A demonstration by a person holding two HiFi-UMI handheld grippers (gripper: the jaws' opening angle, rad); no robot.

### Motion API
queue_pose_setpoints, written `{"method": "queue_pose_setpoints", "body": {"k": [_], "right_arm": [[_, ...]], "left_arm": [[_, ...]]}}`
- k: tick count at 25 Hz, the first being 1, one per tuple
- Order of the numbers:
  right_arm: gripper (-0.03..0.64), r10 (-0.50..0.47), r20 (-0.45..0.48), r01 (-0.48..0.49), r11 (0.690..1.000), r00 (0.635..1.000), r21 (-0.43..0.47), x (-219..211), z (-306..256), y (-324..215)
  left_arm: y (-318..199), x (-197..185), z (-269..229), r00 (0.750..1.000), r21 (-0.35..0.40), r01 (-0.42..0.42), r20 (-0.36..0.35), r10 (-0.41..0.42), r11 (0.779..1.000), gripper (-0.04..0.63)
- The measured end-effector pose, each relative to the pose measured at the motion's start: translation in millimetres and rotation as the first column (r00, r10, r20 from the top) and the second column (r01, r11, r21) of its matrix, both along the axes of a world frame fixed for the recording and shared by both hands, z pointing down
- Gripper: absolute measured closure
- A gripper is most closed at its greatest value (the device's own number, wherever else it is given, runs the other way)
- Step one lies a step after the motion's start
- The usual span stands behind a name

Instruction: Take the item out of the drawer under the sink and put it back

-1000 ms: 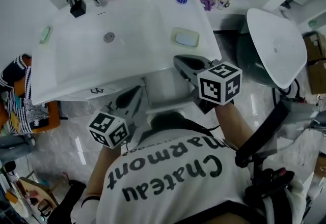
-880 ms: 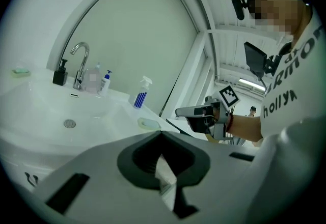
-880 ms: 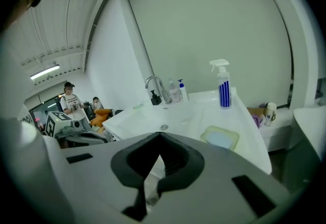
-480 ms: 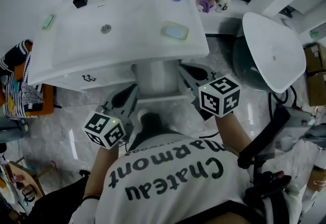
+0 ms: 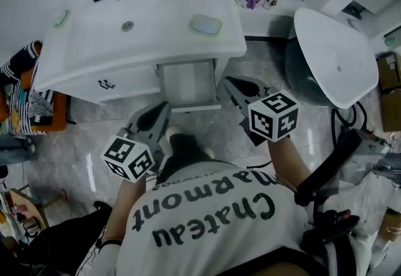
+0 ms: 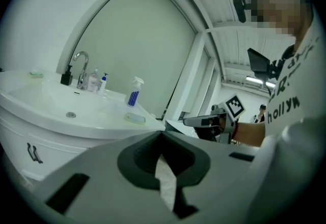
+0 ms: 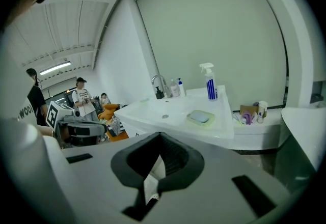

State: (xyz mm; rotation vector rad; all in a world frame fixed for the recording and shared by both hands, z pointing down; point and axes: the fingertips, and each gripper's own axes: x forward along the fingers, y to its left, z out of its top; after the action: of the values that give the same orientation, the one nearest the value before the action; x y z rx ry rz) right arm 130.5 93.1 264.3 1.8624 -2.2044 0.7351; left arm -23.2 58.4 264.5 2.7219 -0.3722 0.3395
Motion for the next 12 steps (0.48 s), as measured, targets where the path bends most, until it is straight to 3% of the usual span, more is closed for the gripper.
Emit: {"method": "queue_pose_setpoints", "body": {"k": [12], "right_arm": [[0.606,-0.010,-0.051,0.010,1.000,0.999,0.008,3.8,-1.1,7.0]], "left_arm": [[6.7,-4.2,-4.4,1.000,0.026,0.015,0.004,-0.015,1.000,0.598]]}}
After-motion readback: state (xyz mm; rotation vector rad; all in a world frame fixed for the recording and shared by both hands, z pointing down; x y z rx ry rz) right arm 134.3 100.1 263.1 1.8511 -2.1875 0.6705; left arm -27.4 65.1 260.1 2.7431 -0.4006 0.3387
